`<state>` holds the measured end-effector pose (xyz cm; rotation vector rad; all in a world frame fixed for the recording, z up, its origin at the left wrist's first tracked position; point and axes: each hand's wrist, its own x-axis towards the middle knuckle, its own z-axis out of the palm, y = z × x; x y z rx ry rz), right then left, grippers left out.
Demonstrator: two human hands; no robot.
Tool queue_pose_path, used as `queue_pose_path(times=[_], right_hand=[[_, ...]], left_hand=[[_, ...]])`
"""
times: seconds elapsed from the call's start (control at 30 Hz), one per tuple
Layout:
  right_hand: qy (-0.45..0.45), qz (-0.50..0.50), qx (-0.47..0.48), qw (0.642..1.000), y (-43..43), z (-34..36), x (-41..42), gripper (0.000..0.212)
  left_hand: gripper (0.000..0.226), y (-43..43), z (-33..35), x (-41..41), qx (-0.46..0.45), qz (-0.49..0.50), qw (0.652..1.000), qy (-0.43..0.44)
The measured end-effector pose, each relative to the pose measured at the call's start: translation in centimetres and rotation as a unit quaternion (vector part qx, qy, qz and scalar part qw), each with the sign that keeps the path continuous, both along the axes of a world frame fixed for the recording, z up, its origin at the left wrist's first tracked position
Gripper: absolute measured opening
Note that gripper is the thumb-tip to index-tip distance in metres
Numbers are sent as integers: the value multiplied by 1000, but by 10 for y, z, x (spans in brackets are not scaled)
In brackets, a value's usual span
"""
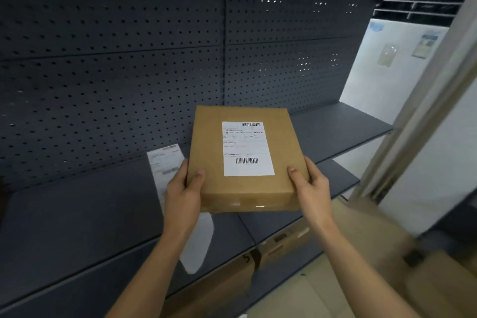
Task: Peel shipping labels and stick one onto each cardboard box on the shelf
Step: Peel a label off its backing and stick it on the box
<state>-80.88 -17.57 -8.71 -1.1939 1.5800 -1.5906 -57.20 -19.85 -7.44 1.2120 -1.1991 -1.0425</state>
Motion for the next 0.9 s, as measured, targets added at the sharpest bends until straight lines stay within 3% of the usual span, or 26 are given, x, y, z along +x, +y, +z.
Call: queue_pose_path(times=[0.37, 0.9], right_hand=[[-1, -13, 20, 1000, -15, -15, -166, 29], [44, 60, 51, 996, -149, -9, -193, 31]], left_hand=[[32, -24, -14, -164, 18, -16, 999, -36], [30, -113, -18, -191, 51, 78, 996, 1]])
